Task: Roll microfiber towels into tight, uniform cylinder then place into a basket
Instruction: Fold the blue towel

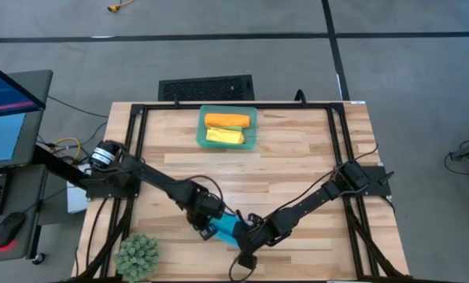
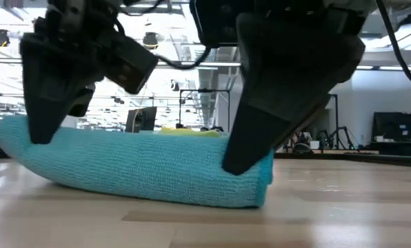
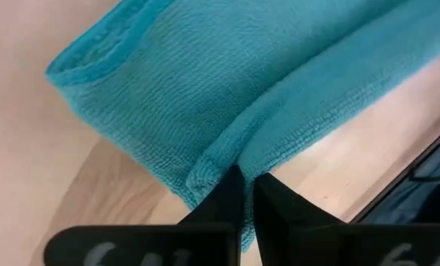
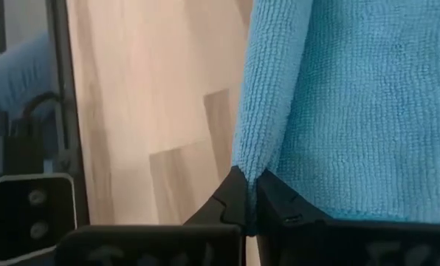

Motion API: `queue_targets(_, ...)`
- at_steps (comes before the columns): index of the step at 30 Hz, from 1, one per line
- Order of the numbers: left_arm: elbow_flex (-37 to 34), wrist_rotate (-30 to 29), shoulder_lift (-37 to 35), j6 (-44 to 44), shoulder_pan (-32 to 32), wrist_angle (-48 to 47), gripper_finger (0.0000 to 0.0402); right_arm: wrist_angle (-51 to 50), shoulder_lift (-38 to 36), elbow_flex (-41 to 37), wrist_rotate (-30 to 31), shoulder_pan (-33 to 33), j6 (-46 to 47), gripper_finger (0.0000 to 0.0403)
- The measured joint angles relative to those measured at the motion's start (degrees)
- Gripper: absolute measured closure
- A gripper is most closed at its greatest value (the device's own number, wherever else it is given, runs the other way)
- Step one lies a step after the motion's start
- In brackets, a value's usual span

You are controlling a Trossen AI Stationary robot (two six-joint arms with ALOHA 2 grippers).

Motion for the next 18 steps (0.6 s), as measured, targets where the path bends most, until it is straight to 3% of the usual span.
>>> queue_targets(8,-0.03,1.20,0.00,-4.42,4.60,-0.97,0.0395,-0.23,0.00,-0.01,0.65,-0.09,6.19,0.0381)
queue_targets(18,-1.65,-1.29,-0.04,-9.15,5.80,-3.24,0.0395,1.49,0.00,-0.16,4.29,0.20,1.01,0.0343)
